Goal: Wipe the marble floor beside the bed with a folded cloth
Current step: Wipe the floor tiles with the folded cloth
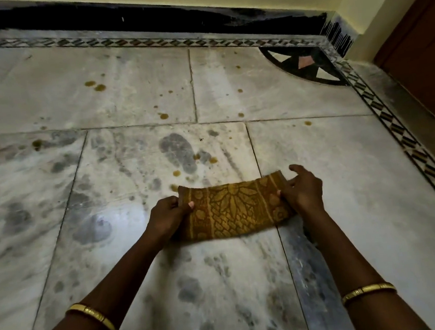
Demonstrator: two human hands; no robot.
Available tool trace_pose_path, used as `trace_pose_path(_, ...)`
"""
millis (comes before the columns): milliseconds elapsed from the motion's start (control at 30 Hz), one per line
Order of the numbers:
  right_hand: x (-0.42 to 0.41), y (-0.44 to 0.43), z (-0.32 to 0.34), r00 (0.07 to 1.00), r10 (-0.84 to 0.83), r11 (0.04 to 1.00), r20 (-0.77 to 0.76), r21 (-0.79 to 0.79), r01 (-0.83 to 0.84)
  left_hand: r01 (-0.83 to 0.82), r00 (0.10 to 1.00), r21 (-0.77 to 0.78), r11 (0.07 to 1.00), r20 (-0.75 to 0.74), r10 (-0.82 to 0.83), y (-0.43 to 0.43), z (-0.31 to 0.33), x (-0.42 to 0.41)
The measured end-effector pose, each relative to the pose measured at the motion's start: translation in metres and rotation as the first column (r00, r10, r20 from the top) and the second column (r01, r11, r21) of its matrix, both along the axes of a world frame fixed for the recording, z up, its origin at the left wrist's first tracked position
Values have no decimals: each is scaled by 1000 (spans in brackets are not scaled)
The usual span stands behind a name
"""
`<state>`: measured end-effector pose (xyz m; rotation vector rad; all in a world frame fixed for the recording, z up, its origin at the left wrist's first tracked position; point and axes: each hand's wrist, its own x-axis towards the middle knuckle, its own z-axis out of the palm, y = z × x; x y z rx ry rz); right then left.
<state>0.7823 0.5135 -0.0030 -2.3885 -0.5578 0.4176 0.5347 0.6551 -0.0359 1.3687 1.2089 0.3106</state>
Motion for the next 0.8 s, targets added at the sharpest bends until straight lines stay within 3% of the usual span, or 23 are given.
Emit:
trace_pose_path(100, -31, 6, 21, 982, -28, 986, 188, 166, -3, -5, 998, 37, 999, -58, 7, -2, 1, -1)
trace_pose_path(200, -86, 21, 25, 924, 100, 910, 369, 341, -235, -15, 998, 25, 1000, -68, 17, -2, 4, -4)
trace_pose_path(333, -152, 47, -5, 831, 349, 828, 434, 274, -490, -83, 996, -105, 991, -24, 81, -4, 9, -5)
trace_pose_path(600, -187, 56, -36, 786, 500, 813, 364, 116, -570, -127, 992, -143, 981, -41, 122, -8, 20, -10)
trace_pose_path(700, -187, 53, -27, 826, 434, 821, 359, 220, -526, -91, 995, -213, 973, -48, 82, -4, 27, -8)
trace_pose_path(800, -183, 48, -21, 874, 393, 826, 287, 308, -473, 48, 992, -82, 995, -114, -57, 0, 24, -5)
